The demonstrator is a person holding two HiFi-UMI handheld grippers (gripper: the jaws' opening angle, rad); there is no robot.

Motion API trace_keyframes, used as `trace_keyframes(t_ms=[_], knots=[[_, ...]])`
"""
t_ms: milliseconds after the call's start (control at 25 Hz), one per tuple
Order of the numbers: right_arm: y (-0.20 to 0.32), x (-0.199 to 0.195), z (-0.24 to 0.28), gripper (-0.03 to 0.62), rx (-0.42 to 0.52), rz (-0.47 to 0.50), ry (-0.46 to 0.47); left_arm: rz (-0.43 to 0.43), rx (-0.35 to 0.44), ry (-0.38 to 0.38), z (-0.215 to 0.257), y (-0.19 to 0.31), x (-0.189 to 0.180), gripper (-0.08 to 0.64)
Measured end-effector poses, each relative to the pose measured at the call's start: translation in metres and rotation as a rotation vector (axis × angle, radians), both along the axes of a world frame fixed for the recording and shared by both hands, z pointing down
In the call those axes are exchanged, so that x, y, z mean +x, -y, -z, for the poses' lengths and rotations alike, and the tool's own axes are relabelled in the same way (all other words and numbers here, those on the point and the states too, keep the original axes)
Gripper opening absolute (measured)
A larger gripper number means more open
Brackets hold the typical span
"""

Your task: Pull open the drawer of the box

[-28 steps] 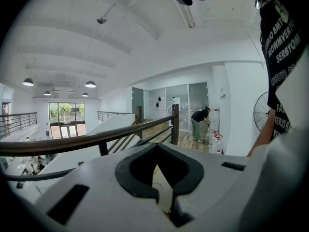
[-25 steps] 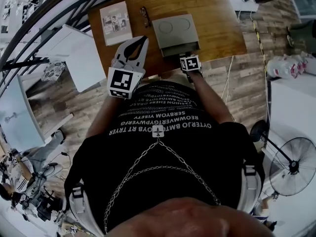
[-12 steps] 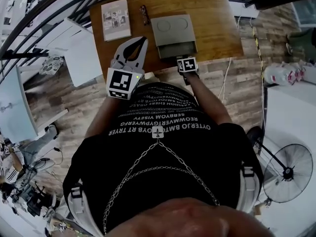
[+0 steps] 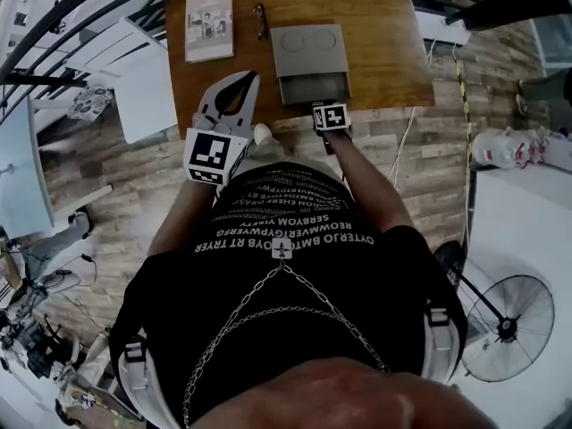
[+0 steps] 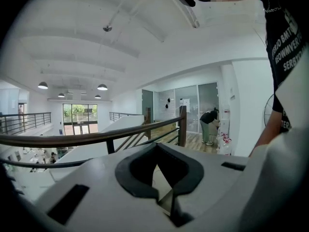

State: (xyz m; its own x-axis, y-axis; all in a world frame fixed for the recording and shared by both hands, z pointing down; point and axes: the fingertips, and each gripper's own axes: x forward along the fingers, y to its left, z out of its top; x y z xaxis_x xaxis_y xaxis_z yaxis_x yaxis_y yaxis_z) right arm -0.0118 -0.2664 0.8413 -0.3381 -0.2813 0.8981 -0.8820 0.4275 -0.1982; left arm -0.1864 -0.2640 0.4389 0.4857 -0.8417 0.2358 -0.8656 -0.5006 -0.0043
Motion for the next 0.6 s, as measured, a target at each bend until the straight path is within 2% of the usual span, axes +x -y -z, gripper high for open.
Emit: trace_keyframes(t_ms=[280,600], knots=[[-0.016,0.006,0.002,0.163,-0.011,0.002,0.005,0.048,-0.020,0.012,-0.008,-0.026,0.001,0.005],[-0.031,0.010,-0.003,0.163,0.001,0.013,0.023,0.054,-0.058,0.026,-0.021,-0.045,0.014,0.005]])
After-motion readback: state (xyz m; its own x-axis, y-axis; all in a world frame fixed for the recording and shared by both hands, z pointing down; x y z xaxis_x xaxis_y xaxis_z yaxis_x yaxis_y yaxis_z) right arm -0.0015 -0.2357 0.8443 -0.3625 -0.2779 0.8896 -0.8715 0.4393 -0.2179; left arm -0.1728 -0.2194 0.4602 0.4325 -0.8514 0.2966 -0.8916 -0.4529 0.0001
